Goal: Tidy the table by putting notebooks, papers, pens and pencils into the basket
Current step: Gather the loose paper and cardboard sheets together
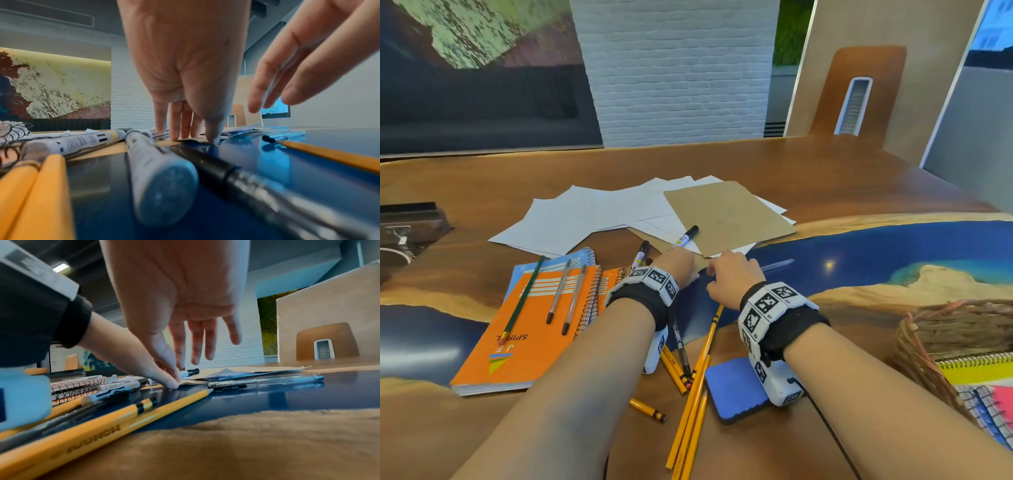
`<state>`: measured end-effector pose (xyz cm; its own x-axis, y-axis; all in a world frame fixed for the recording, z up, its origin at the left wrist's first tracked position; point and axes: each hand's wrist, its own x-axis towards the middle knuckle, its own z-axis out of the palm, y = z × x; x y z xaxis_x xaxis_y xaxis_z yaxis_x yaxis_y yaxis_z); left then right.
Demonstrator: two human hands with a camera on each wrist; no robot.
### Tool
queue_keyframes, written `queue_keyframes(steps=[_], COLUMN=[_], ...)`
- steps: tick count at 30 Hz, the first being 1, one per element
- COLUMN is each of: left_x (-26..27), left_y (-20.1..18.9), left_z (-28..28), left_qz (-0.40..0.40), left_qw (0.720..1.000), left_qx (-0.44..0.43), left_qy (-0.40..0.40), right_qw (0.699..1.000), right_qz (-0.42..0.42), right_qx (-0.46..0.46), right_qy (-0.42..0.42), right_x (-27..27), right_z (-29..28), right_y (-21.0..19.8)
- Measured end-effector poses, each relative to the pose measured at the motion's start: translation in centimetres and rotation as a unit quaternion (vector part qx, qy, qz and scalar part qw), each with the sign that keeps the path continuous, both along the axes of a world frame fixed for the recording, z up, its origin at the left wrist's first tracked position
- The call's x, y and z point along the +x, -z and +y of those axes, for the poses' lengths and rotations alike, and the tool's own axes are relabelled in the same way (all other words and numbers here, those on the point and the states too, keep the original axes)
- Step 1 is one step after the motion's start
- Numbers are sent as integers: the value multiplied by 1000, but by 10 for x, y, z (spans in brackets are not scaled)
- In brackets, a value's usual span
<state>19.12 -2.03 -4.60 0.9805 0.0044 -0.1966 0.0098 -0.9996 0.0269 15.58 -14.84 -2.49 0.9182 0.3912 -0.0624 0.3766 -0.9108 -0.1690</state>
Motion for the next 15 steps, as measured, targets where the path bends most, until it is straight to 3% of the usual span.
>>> queue_keyframes(steps=[12, 15], left_x=[5, 5], left_y=[-3, -1], left_z=[-3, 2], left_qz=[-37, -89], left_qw=[999, 995], left_qx=[-19, -52], left_qy=[14, 0], right_qw=[999, 999], right_qz=[10, 8], right_qx=[25, 22], right_qy=[24, 28], right_x=[2, 2], right_z=[-6, -5], right_y=[1, 1])
